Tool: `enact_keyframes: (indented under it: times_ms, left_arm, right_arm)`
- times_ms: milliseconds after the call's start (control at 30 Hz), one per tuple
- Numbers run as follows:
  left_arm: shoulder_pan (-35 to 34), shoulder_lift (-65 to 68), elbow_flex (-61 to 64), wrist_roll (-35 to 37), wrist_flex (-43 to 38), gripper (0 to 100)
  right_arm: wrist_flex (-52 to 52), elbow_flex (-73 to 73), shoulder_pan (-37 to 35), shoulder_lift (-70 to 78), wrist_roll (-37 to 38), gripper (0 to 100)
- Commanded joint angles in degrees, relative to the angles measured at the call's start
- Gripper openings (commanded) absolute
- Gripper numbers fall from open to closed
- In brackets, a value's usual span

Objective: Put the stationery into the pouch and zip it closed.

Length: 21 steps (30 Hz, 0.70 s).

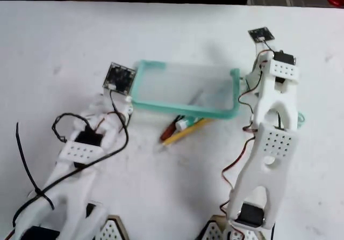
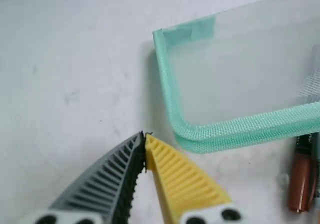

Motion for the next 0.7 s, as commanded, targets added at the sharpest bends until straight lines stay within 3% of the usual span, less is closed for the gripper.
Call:
enact_keyframes:
  times_ms: [0,367,667]
  left_arm:
    - [-0.13,-0.92,-0.70,-0.44,-1.76,2]
    - [0.84,-0.92,-0.70,-0.70,-1.58,2]
    - [1.01,-1.01,-2.90,-0.35,2.55,2]
  right_arm:
    - [1.80,-1.23,0.04,0.13,0.62,1.3]
    - [25.54,-20.48,-4.97,-10.33,0.09,1.6]
    - [26.95,-22.95,-10.51,-23.87,-5.19,1.6]
